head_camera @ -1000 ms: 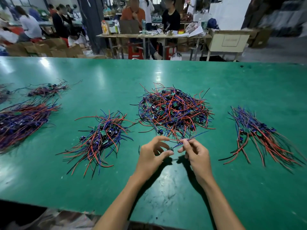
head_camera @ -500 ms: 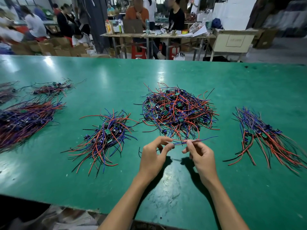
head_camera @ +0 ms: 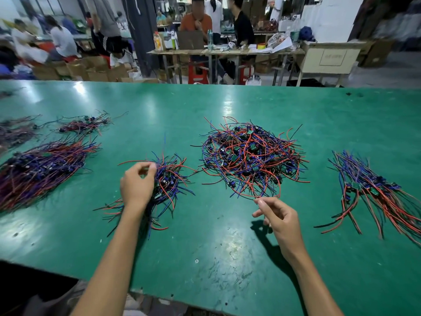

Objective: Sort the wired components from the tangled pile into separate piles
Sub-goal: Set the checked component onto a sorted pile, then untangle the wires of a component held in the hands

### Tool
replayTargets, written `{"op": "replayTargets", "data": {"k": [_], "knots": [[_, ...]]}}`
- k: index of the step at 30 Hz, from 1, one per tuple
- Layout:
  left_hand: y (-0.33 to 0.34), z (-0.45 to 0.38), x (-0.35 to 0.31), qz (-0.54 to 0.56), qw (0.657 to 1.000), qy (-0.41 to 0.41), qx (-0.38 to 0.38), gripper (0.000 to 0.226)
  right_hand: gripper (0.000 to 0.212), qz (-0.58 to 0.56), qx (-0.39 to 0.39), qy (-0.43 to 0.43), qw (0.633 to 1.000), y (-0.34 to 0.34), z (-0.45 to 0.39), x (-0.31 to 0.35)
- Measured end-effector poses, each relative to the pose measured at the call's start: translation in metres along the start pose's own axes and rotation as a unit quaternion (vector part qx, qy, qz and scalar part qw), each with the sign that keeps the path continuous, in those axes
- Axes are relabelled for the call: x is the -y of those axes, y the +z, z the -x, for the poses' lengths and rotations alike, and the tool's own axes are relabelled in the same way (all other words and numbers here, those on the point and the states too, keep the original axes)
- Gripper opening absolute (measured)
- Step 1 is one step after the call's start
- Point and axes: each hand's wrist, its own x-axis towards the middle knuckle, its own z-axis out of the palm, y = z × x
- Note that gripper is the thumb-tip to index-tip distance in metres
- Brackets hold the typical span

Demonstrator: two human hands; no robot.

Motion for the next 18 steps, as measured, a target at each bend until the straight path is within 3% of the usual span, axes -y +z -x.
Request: {"op": "replayTargets", "data": {"k": [2, 4, 7, 8, 10, 13, 15, 18], "knots": [[0.002, 0.0, 0.01, -0.075, 0.996, -0.023, 0.039, 0.02, 0.01, 0.01, 0.004, -0.001, 1.0, 0.0, 0.0, 0.0], [0.007, 0.004, 0.007, -0.128, 0.991, -0.029, 0.004, 0.018, 0.008, 0.016, 0.004, -0.002, 1.0, 0.0, 0.0, 0.001], [0.027, 0.022, -0.014, -0.134, 0.984, 0.081, -0.08, 0.012, 0.01, 0.008, -0.002, 0.001, 1.0, 0.001, -0.001, 0.001], [0.038, 0.031, -0.024, -0.118, 0.981, 0.142, -0.062, 0.012, 0.01, 0.008, -0.001, 0.0, 1.0, 0.002, 0.0, 0.002], [0.063, 0.049, -0.042, -0.106, 0.959, 0.253, 0.068, 0.017, 0.01, 0.012, -0.001, 0.001, 1.0, 0.002, 0.0, 0.004], [0.107, 0.076, -0.052, -0.16, 0.91, 0.309, 0.225, 0.03, 0.01, 0.008, -0.006, 0.004, 1.0, 0.002, 0.0, 0.004], [0.129, 0.09, -0.049, -0.158, 0.921, 0.263, 0.241, 0.026, 0.011, 0.03, -0.008, 0.004, 1.0, 0.002, 0.0, 0.003], [0.139, 0.1, -0.045, -0.122, 0.945, 0.228, 0.201, 0.013, 0.016, 0.086, -0.003, 0.009, 0.996, 0.004, 0.0, 0.001]]}}
